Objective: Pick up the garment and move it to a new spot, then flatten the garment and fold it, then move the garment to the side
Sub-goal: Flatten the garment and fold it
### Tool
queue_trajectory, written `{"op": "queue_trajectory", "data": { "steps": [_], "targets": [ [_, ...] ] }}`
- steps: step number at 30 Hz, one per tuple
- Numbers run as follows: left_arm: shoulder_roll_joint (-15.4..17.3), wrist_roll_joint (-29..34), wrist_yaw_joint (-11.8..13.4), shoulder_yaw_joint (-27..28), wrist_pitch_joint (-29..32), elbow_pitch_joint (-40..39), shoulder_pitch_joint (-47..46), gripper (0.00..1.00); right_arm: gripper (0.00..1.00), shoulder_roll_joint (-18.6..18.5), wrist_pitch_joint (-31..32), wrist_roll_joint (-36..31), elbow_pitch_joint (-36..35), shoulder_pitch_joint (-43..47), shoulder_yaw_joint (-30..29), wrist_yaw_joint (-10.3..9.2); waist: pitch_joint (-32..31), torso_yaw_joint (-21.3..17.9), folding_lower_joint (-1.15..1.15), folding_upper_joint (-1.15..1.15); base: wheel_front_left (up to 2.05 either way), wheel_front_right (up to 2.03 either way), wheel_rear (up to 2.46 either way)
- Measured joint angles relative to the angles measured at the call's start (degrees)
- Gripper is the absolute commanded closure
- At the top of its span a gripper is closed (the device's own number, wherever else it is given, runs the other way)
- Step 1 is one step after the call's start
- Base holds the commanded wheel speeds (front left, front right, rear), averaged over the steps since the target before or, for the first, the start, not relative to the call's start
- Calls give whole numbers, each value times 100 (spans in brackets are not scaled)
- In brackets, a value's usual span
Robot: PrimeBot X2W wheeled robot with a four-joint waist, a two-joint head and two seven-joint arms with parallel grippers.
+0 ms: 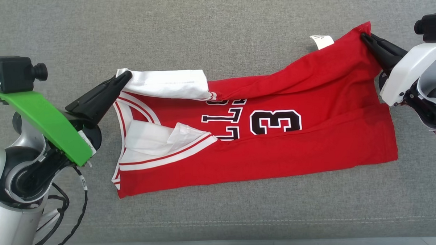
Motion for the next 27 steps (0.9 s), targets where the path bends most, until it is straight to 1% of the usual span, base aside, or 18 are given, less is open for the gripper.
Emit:
{"op": "queue_trajectory", "data": {
  "steps": [3, 7, 13, 27],
  "targets": [
    [42, -1, 7, 52, -45, -47, 46, 100, 100, -46, -53, 1, -44, 0, 7, 0, -10, -19, 0, 0, 0, 0, 0],
    [63, 0, 97, 183, -133, -51, 76, 100, 100, -130, -108, 0, -34, -1, -5, 0, -19, -38, 0, 0, 0, 0, 0],
    [73, 9, 158, 371, -304, -40, 71, 100, 100, -147, -198, 0, -21, -31, -38, 0, -3, -52, 0, 0, 0, 0, 0],
    [-49, 15, 181, 289, -403, -46, 58, 100, 100, -113, -307, 0, -32, -115, 15, 0, 46, -165, 0, 0, 0, 0, 0]
  ]
}}
